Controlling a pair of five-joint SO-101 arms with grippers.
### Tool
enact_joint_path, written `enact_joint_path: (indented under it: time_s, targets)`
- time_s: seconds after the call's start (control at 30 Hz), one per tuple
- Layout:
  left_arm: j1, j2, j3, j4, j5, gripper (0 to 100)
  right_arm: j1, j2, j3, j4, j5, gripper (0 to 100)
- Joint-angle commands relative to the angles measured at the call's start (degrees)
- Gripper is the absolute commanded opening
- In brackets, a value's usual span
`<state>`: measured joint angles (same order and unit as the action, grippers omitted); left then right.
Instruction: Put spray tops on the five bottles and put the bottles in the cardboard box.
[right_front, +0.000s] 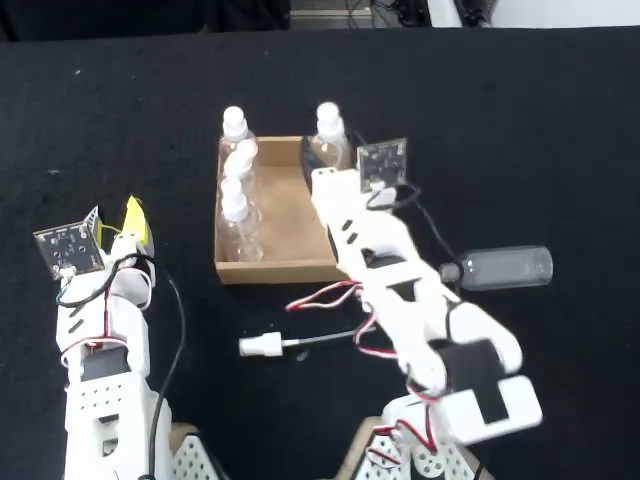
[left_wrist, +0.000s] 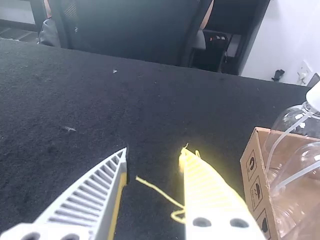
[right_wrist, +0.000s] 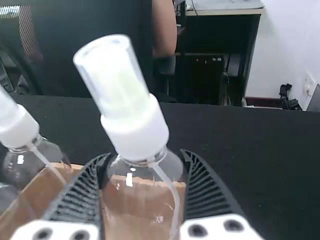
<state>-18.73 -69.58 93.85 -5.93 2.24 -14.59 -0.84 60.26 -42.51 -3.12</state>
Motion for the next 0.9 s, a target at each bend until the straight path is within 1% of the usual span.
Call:
enact_joint_path:
  time_s: [0.0, 0.07, 0.27, 0.57, 0.6, 0.77, 0.87]
  targets:
    - [-0.2, -0.6, -0.7, -1.3, 0.2, 10, -0.5, 2.7, -2.5, -11.1, 0.6, 1.1]
    - [-0.2, -0.6, -0.7, -1.3, 0.2, 10, -0.6, 5.0, -2.4, -12.7, 0.6, 1.1]
    - [-0.1, -0.6, -0.8, -1.3, 0.2, 10, 0.0, 9.7, -3.9, -13.3, 0.7, 1.1]
    - [-0.1, -0.6, -0.8, -1.3, 0.2, 10, 0.4, 12.7, -7.2, -13.2, 0.7, 1.1]
    - [-0.1, -0.6, -0.8, -1.3, 0.2, 10, 0.4, 12.8, -7.3, -13.2, 1.1, 1.1]
    - [-0.1, -0.6, -0.8, -1.3, 0.2, 10, 0.3, 13.0, -7.3, -13.2, 7.9, 1.1]
    - [-0.1, -0.6, -0.8, -1.3, 0.2, 10, 0.3, 13.0, -7.1, -13.2, 8.3, 1.1]
